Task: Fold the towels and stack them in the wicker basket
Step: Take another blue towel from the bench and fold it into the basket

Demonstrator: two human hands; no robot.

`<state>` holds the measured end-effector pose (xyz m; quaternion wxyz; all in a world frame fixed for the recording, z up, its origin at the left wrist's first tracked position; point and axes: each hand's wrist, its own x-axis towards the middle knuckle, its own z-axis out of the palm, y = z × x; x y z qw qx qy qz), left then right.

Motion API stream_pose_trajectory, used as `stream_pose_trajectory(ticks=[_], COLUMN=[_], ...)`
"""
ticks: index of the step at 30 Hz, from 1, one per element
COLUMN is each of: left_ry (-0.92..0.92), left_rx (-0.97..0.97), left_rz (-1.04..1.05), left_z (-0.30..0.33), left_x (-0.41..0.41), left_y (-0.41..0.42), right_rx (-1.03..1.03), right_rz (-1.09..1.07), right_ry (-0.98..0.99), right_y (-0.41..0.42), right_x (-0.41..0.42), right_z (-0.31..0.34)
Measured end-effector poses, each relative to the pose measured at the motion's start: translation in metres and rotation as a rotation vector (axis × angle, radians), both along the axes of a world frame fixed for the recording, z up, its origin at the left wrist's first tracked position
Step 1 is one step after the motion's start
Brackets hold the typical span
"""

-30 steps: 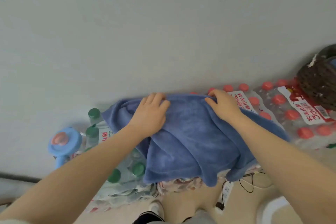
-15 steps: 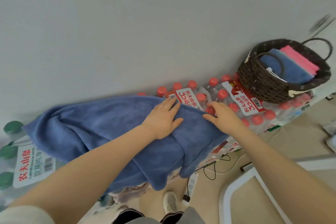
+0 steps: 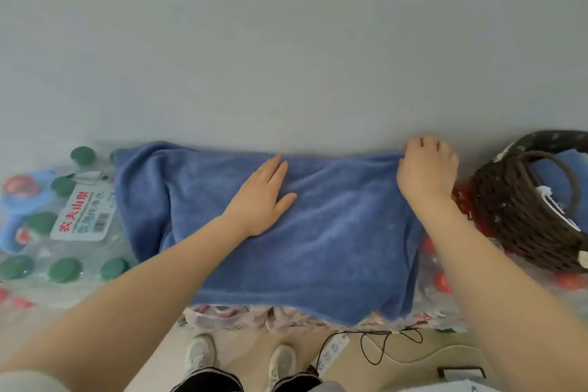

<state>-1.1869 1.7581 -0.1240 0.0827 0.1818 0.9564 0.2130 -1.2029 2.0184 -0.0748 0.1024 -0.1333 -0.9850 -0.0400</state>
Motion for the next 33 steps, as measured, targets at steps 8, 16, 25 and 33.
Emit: stream_pose_trajectory(ticks=[8, 16, 25, 33], left_ry=[0.063, 0.035, -0.049, -0.064], left_rx=[0.330, -0.140, -0.203, 0.252], left_rz=[0.551, 0.834, 0.620, 0.632], left_z=[0.007, 0.002, 0.007, 0.012], left_x=[0.037, 0.084, 0.073, 0.049], left_y=[-0.087, -0.163, -0.175, -0.207], right_rx=[-0.228, -0.399, -0.209, -0.298], right_rz=[0.940, 0.893, 0.859, 0.515], right_ry=[-0.147, -0.213, -0.359, -0.283], right_y=[-0.158, -0.237, -0.303, -0.349], right_x=[0.036, 0.067, 0.090, 0.098], right_z=[-0.024, -0.021, -0.022, -0.052])
